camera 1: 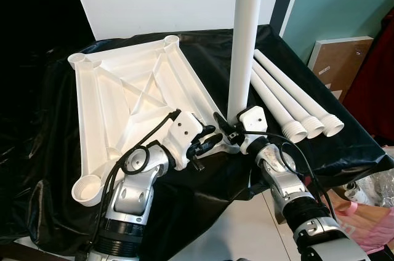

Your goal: Building children table

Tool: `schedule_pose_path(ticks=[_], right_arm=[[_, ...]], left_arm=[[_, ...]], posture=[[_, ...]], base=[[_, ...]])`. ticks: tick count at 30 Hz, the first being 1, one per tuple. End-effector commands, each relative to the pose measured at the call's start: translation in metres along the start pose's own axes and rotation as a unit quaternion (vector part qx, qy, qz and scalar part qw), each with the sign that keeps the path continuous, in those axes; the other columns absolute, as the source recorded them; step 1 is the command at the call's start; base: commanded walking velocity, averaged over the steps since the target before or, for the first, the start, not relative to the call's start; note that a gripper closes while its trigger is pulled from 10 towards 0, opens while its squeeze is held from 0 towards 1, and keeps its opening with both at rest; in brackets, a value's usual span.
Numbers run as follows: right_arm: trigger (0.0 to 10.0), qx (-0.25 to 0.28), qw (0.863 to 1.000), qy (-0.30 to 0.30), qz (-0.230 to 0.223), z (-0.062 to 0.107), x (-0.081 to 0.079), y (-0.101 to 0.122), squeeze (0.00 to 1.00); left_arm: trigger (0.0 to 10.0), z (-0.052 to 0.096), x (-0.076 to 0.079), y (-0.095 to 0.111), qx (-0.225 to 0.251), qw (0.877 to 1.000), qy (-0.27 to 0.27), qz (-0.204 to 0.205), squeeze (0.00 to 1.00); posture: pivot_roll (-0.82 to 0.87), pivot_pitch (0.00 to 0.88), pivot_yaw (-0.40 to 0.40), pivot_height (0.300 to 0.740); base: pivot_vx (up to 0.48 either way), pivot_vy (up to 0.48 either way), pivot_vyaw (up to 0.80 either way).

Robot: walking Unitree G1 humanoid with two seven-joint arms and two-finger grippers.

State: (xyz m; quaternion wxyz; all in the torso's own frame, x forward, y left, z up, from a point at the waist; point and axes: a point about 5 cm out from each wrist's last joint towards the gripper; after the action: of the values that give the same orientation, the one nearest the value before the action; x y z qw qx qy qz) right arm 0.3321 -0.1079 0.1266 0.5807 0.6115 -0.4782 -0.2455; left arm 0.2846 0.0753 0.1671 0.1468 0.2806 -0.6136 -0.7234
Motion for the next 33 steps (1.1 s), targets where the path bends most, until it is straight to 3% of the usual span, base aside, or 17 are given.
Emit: schedule_pose_path(ticks=[1,5,8,13,24,30,33], right_arm=[[10.0,-0.051,0.998,-0.023,-0.022,0.013,0.004,-0.021,0.00],[10.0,-0.052,0.998,-0.014,-0.028,0.014,0.000,-0.023,0.00],[10.0,-0.064,0.996,-0.008,-0.063,0.014,-0.005,-0.026,0.00],[10.0,-0.115,0.989,-0.026,-0.095,0.012,-0.007,-0.035,0.00],[10.0,-0.132,0.980,-0.067,-0.130,0.008,-0.005,-0.035,0.00],[10.0,-0.099,0.984,-0.082,-0.124,0.017,-0.005,-0.034,0.00],[10.0,-0.047,0.994,-0.053,-0.082,0.024,-0.014,-0.026,0.00]], left_arm=[[10.0,0.001,-0.010,0.000,-0.001,0.995,0.100,0.001,0.00],[10.0,0.001,-0.010,0.000,-0.002,0.995,0.101,-0.001,0.00],[10.0,0.001,-0.011,0.000,-0.003,0.995,0.103,0.001,0.00],[10.0,0.001,-0.012,0.001,-0.002,0.995,0.104,-0.002,0.00],[10.0,0.000,-0.013,0.001,-0.001,0.994,0.105,-0.003,0.00],[10.0,0.000,-0.012,0.001,-0.002,0.994,0.106,-0.002,0.00],[10.0,0.000,-0.013,0.001,-0.002,0.994,0.109,-0.001,0.00]], posture=[[0.00,0.029,-0.018,0.740],[0.00,0.029,-0.019,0.740],[0.00,0.029,-0.019,0.740],[0.00,0.023,-0.022,0.740],[0.00,0.025,-0.023,0.740],[0.00,0.030,-0.025,0.740],[0.00,0.033,-0.026,0.740]], base=[[0.000,0.000,0.00],[0.000,0.000,0.00],[0.000,0.000,0.00],[0.000,0.000,0.00],[0.000,0.000,0.00],[0.000,0.000,0.00],[0.000,0.000,0.00]])
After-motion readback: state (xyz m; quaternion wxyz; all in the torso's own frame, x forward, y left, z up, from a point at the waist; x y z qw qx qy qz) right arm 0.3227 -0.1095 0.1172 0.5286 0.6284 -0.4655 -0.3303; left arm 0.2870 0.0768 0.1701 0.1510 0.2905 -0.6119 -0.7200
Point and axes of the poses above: a point about 5 cm out from each wrist's last joint towards the gripper, its own z axis pointing back from the gripper into the wrist, its own y axis along the axis of the wrist's last joint, x = y × z, and after that the axes turned 2 degrees about z, right-handed
